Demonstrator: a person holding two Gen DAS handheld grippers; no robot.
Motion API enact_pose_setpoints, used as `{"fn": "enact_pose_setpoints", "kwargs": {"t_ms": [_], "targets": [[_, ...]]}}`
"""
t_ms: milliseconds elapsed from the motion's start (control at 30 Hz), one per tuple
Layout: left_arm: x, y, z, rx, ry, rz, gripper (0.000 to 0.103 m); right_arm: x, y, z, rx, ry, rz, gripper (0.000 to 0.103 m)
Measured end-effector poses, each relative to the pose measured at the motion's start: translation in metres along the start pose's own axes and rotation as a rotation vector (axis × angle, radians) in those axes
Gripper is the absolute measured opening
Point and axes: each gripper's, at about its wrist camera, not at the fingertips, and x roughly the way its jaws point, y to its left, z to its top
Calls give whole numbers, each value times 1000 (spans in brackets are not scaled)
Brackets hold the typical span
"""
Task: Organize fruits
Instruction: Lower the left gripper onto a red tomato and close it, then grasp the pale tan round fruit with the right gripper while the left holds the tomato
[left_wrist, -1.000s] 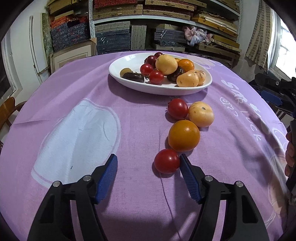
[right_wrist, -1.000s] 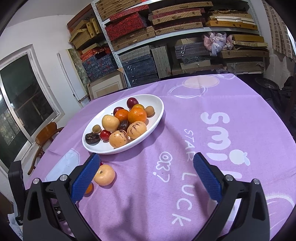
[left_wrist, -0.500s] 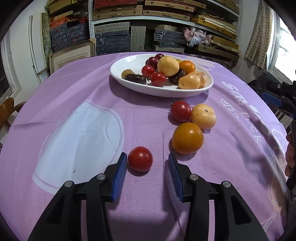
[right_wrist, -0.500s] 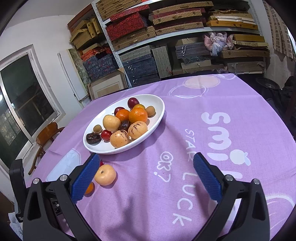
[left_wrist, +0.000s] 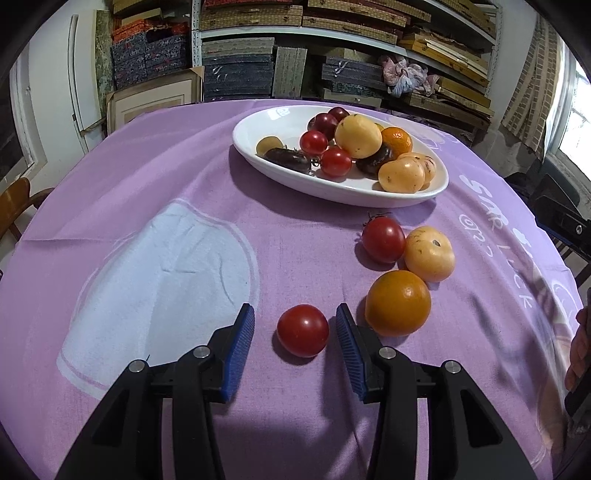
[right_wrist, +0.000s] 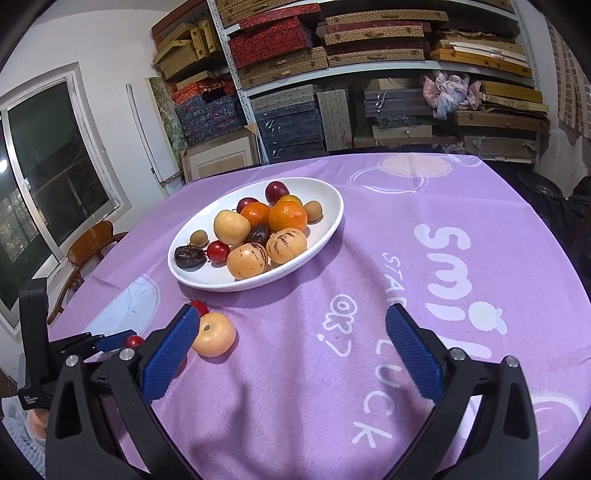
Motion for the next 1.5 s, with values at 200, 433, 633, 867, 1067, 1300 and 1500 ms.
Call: {"fn": "enact_pose_setpoints", "kwargs": {"t_ms": [200, 433, 633, 867, 1067, 1300, 1500], "targets": [[1, -3, 0, 20, 3, -22, 33, 2, 2, -1, -19, 9, 4, 99], [1, -5, 0, 25, -1, -38, 26, 8, 14, -6, -89, 31, -6, 99], [-5, 5, -1, 5, -23, 13, 26, 17, 39, -18, -221, 57, 7, 99], [-5, 9, -1, -2, -11, 4, 26, 36, 71, -28, -384, 82, -56, 96], [-4, 15, -2, -28, -3, -12, 26, 66, 81, -25, -429, 174, -83, 76], [-4, 13, -2, -26, -2, -17, 26, 94, 92, -21, -438, 225, -59, 66], [-4, 14, -2, -25, -2, -17, 26, 99, 89, -24, -397, 256, -7, 47]]}}
